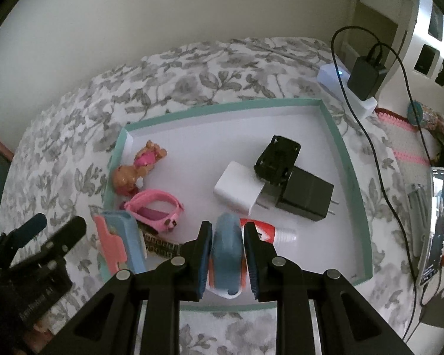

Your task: Organize rigid objects

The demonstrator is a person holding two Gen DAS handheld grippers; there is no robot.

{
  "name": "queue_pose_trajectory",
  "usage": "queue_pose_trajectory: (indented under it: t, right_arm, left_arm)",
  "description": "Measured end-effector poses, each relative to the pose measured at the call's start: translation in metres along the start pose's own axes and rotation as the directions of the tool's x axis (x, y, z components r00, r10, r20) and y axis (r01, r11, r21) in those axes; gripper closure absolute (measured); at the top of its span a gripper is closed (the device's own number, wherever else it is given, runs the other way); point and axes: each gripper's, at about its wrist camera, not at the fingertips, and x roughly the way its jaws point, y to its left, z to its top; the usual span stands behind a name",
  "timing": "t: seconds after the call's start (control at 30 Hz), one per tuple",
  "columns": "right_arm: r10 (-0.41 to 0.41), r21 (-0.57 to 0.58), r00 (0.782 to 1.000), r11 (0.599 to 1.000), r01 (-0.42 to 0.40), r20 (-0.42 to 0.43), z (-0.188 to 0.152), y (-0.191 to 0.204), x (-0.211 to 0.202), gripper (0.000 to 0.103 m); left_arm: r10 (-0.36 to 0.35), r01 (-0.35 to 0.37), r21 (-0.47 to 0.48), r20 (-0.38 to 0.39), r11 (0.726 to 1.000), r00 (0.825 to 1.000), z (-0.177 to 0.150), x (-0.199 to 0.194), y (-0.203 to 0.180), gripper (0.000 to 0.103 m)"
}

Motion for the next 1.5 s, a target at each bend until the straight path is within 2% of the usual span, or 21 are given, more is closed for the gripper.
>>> queue_pose_trajectory:
  t: [0.07, 0.2, 0.27, 0.3, 0.37, 0.4, 0.43, 0.5, 0.57, 0.83, 1.13, 1.5]
  right_arm:
    - [-0.004, -0.010, 1.000, 1.000, 0.004, -0.001, -0.002, 0.001, 0.000, 0.079]
    - [-0.010, -0.028, 1.000, 1.000, 0.010, 0.004, -0.007, 0.005, -0.001, 0.077]
    - [-0.011, -0.038, 1.000, 0.999, 0.011, 0.005, -0.011, 0.008, -0.001, 0.067]
    - [-0.009, -0.046, 1.000, 0.999, 0.009, 0.004, -0.013, 0.010, -0.001, 0.058]
    - [-0.010, -0.062, 1.000, 0.998, 0.011, 0.008, -0.015, 0.014, -0.001, 0.054]
    - [-0.014, -0.068, 1.000, 0.998, 0.015, 0.014, -0.016, 0.016, -0.002, 0.048]
    - [-0.018, -0.073, 1.000, 0.997, 0.019, 0.021, -0.017, 0.018, -0.003, 0.038]
    - [-0.017, -0.080, 0.999, 0.997, 0.020, 0.035, -0.019, 0.021, -0.006, 0.028]
    - [-0.008, -0.084, 0.999, 0.996, 0.012, 0.039, -0.021, 0.024, -0.008, 0.028]
    - [0.008, -0.076, 0.998, 0.997, -0.003, 0.068, -0.029, 0.028, -0.016, 0.001]
    - [0.011, -0.055, 0.993, 0.998, -0.004, 0.117, -0.032, 0.028, -0.030, 0.000]
    - [0.007, -0.030, 0.988, 1.000, -0.003, 0.152, -0.030, 0.024, -0.039, 0.000]
  left_arm:
    - [0.023, -0.023, -0.010, -0.011, 1.000, 1.000, -0.003, 0.002, 0.005, 0.011]
    - [0.050, -0.051, -0.034, -0.025, 0.998, 0.998, -0.008, 0.006, 0.017, 0.010]
    - [0.051, -0.052, -0.046, -0.031, 0.998, 0.998, -0.010, 0.006, 0.023, 0.010]
    - [0.051, -0.053, -0.051, -0.031, 0.997, 0.998, -0.012, 0.005, 0.026, 0.010]
    - [0.054, -0.055, -0.061, -0.024, 0.997, 0.998, -0.014, 0.002, 0.030, 0.010]
    - [0.054, -0.055, -0.068, -0.019, 0.996, 0.998, -0.015, 0.001, 0.033, 0.010]
    - [0.054, -0.055, -0.075, -0.015, 0.996, 0.998, -0.017, -0.001, 0.036, 0.010]
    - [0.053, -0.054, -0.091, -0.011, 0.994, 0.999, -0.019, -0.003, 0.041, 0.010]
    - [0.048, -0.048, -0.101, -0.009, 0.994, 0.999, -0.021, -0.005, 0.045, 0.010]
    - [0.032, -0.032, -0.083, -0.004, 0.996, 0.999, -0.030, -0.016, 0.048, 0.010]
    - [0.040, -0.040, -0.053, 0.007, 0.998, 0.999, -0.033, -0.025, 0.049, 0.010]
    - [0.052, -0.049, -0.068, 0.038, 0.996, 0.998, -0.030, -0.032, 0.054, 0.010]
